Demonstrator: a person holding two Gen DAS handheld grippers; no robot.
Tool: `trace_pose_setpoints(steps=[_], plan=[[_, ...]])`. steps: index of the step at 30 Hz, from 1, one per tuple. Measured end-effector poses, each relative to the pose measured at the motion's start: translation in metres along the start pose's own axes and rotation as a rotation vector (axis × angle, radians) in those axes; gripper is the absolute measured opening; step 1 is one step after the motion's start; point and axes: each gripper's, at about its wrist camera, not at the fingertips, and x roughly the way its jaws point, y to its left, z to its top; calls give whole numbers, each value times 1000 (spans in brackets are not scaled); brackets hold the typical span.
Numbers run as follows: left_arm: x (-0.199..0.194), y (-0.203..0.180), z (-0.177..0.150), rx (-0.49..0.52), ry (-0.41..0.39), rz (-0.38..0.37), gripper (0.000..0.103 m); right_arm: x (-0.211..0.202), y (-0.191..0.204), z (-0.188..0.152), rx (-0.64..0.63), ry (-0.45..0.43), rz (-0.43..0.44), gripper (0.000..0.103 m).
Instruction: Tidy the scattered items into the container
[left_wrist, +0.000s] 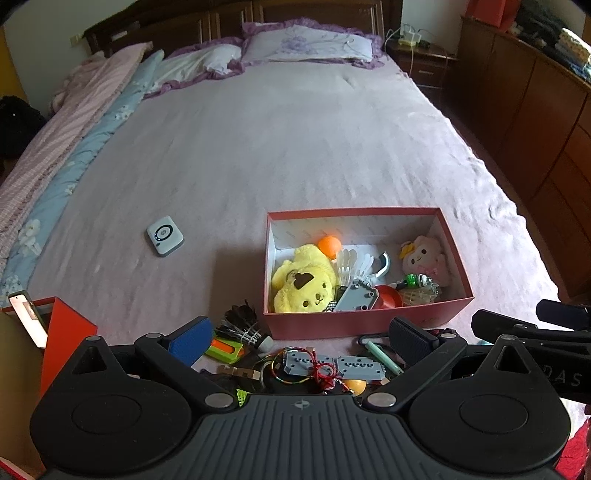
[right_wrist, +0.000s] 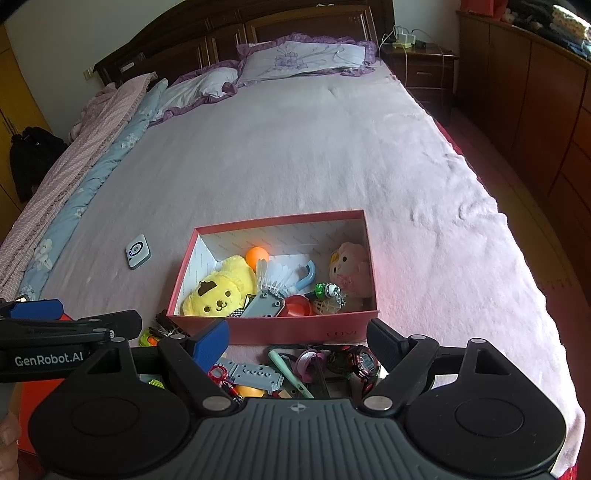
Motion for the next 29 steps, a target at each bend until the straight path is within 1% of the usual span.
trace_pose_setpoints(steps=[11, 29], plan=[[-1, -1, 0, 8, -9, 19, 103, 0, 1, 0, 4, 4, -2, 86], [1, 2, -1, 2, 12, 30, 103, -1, 4, -2, -4, 8, -1, 88]])
